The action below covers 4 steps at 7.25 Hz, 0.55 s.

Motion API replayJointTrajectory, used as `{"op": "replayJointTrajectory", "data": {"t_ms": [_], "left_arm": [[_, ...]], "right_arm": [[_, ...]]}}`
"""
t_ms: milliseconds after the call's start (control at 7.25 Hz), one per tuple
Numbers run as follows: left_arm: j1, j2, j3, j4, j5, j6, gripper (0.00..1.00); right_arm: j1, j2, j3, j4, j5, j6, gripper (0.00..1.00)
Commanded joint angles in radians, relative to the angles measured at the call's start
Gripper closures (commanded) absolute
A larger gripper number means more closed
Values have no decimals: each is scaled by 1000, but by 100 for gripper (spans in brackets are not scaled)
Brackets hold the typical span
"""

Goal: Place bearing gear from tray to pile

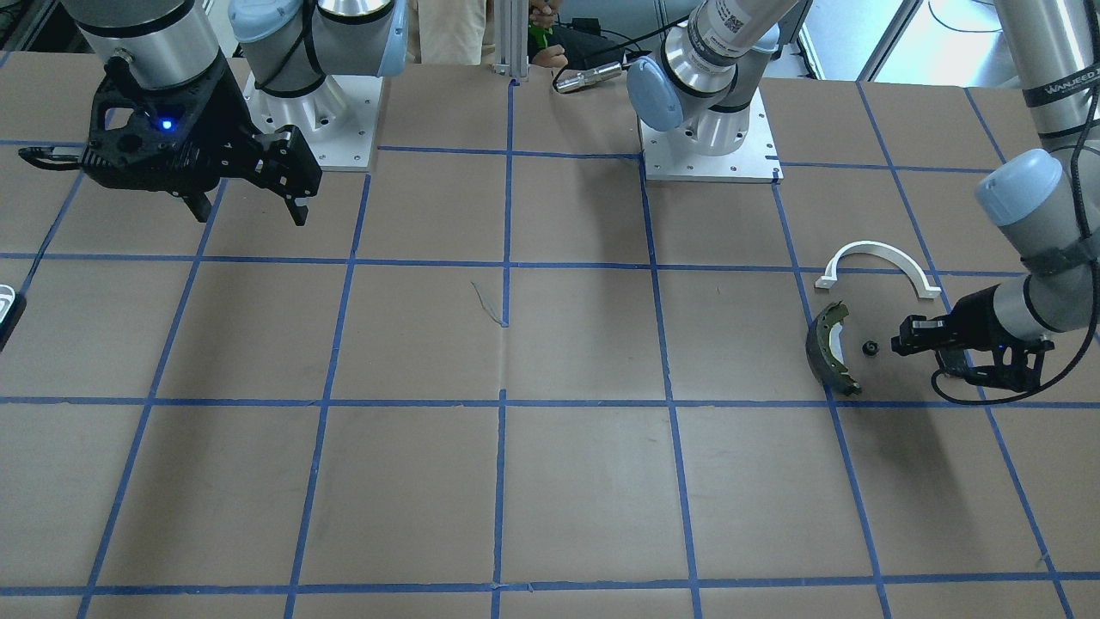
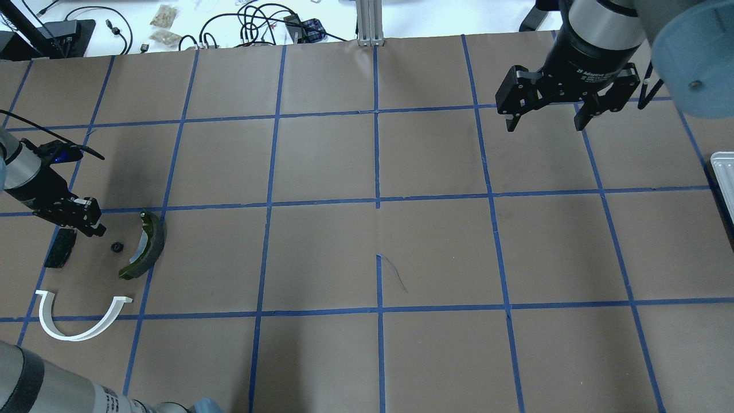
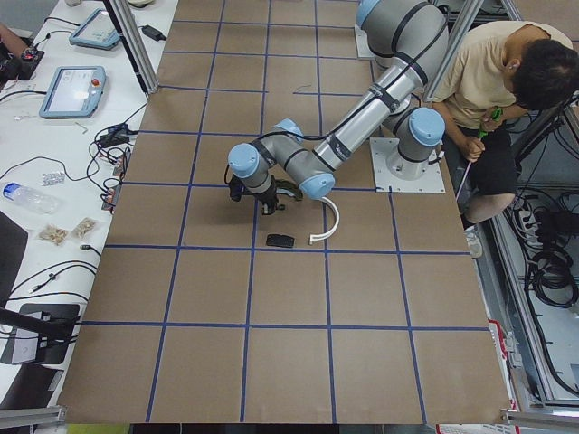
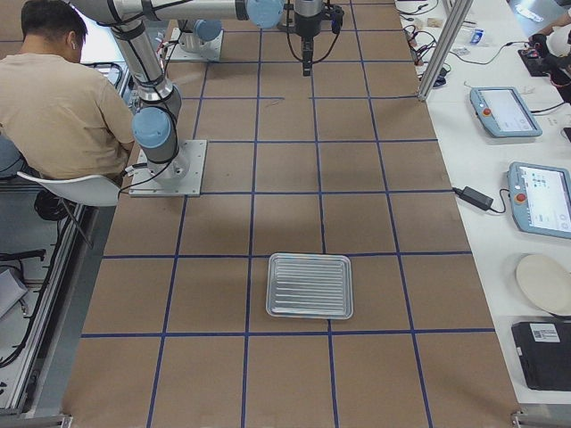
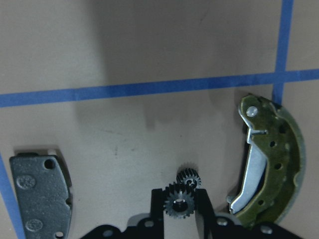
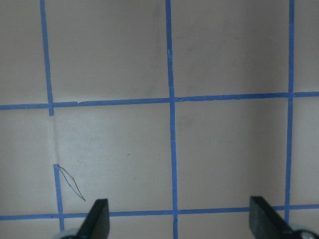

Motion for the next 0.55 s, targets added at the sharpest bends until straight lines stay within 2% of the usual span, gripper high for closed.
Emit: {"op": "replayJointTrajectory", "data": {"t_ms": [0, 414], "left_arm": [[12, 7, -45, 28, 2, 6, 100], [37, -1, -49, 51, 2, 66, 100]], "right_arm": [[0, 0, 0, 0, 1, 0, 0], [0, 1, 0, -1, 1, 0, 0]]}}
